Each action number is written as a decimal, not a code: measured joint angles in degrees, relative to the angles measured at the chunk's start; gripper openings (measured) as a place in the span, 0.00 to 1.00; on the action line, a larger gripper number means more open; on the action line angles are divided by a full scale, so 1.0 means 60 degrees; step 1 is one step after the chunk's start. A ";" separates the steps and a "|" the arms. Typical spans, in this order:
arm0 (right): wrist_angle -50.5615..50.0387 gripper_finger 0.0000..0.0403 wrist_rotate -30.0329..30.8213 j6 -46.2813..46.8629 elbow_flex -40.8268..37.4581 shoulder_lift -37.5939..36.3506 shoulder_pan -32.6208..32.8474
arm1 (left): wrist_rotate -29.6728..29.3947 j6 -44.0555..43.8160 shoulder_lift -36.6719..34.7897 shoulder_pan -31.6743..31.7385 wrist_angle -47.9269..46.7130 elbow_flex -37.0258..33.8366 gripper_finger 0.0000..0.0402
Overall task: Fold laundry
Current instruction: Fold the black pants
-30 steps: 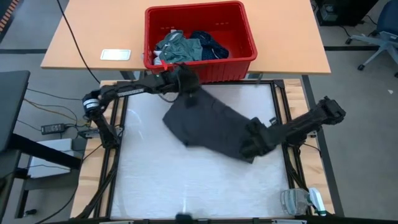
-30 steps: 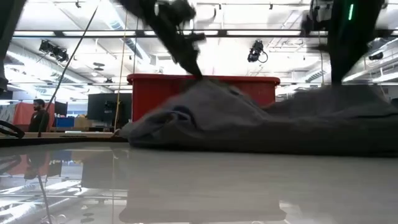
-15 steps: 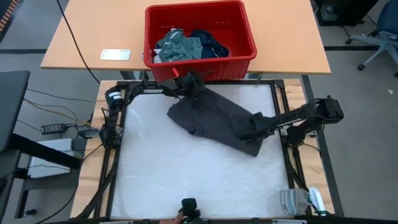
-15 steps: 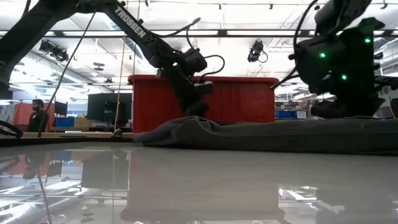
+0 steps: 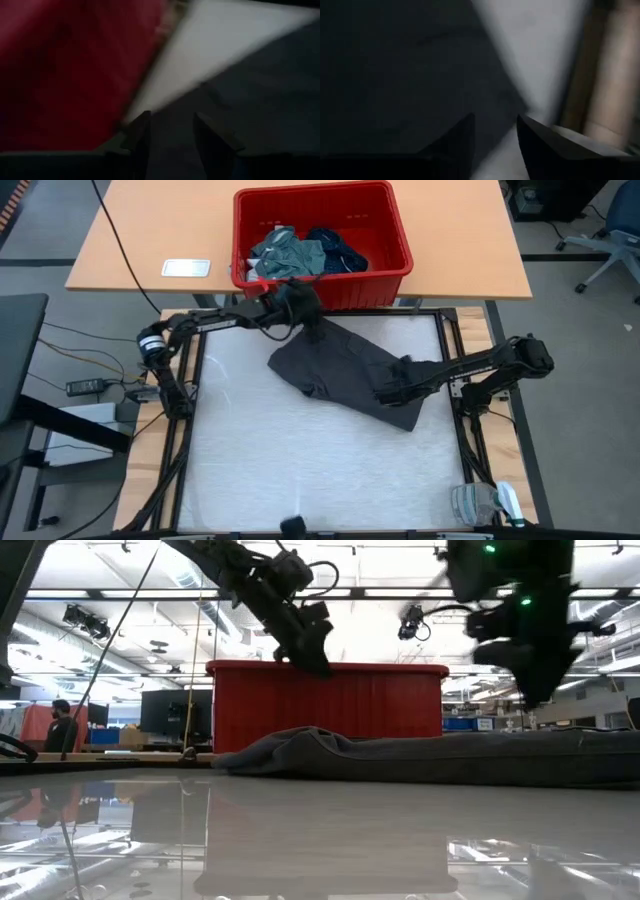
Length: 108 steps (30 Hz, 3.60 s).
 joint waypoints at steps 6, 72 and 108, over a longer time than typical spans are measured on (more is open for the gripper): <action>0.3167 0.30 -0.0645 0.0417 -0.1412 0.0059 0.0001 | 0.1441 -0.0592 0.0758 -0.1023 -0.1828 -0.0029 0.38; 0.7795 0.74 -0.4074 -0.3177 -0.2005 -0.1126 -0.2764 | 0.0274 -0.6979 -0.3046 -0.2295 -0.2671 -0.4251 0.58; 1.0634 0.80 -0.5926 -0.3513 -0.2485 0.1630 -0.4205 | 0.2614 -0.5736 0.0718 -0.0402 0.1027 -0.4226 0.38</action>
